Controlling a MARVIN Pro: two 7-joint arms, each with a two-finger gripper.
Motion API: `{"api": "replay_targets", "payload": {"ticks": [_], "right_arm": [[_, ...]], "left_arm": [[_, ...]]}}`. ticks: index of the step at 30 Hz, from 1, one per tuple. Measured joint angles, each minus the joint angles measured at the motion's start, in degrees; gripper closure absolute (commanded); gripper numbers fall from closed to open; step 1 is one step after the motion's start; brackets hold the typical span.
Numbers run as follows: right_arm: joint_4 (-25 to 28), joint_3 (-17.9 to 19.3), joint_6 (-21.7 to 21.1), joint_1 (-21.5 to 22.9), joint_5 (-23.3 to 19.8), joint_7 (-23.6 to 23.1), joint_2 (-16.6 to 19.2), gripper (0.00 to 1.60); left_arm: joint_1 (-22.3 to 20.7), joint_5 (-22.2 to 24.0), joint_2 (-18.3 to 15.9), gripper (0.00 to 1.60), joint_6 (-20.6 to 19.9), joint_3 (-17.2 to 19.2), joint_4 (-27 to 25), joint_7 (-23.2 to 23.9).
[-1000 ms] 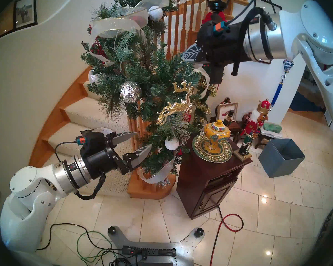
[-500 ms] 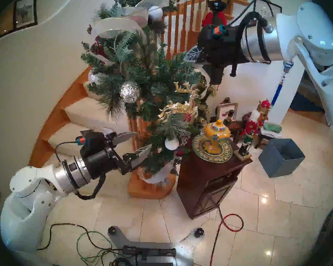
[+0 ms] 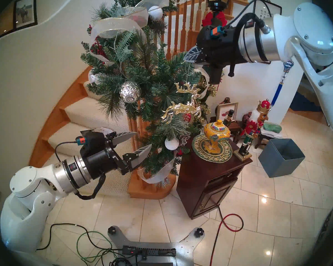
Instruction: Hang the ornament onto the Christmas-tree-style decoration
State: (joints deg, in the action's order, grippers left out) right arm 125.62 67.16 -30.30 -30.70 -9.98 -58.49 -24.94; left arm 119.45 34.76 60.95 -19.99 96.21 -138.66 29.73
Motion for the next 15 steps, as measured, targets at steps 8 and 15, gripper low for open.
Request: {"api": "replay_targets", "payload": {"ticks": [8,15], "right_arm": [[-1.2,-1.4,-0.3,0.4,1.7,0.2,-0.9,1.60],[-2.3,-3.0,-0.7,0.9,3.6,0.5,-1.6,1.60]], "left_arm": [[0.0,0.0,0.0,0.00,0.0,0.0,0.0,0.0],[0.0,0.0,0.0,0.00,0.0,0.0,0.0,0.0]]}}
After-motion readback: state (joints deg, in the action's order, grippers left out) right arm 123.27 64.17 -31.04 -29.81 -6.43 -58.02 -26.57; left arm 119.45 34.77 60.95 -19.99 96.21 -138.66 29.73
